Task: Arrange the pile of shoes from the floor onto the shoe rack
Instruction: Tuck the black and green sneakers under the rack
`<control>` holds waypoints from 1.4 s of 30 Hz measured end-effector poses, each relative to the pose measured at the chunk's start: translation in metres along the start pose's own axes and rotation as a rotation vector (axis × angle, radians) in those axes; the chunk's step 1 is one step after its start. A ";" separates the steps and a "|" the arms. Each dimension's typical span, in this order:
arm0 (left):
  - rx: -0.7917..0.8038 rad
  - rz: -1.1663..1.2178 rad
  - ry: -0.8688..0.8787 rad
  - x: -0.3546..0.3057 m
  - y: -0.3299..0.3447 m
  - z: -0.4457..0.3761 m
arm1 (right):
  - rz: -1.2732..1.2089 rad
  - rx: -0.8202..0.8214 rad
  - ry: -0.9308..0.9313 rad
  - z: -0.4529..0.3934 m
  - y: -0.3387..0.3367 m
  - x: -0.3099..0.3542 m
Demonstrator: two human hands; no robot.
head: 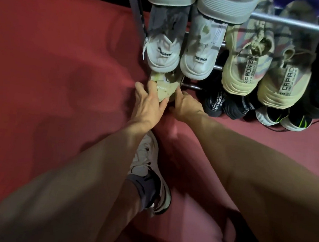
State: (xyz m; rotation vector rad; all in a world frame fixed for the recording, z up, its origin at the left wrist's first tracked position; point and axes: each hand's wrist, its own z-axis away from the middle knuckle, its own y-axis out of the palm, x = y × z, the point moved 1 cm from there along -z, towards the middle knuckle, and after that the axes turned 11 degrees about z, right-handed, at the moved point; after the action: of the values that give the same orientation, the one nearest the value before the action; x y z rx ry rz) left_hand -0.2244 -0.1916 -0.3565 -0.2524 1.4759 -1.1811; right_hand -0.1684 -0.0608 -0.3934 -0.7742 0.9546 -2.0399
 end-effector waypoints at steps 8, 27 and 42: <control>-0.007 0.017 -0.010 -0.005 -0.001 -0.001 | 0.122 -0.128 0.090 0.009 0.009 -0.009; -0.033 0.112 -0.005 0.000 0.011 -0.011 | -0.036 -0.156 0.106 0.005 0.031 -0.014; 0.032 0.079 -0.225 -0.015 0.031 -0.020 | -0.275 -0.318 0.228 0.020 0.007 -0.037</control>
State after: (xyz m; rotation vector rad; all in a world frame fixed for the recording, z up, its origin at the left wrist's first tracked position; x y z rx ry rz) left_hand -0.2226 -0.1564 -0.3748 -0.2929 1.2587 -1.0753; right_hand -0.1301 -0.0415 -0.3958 -0.8914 1.3913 -2.2795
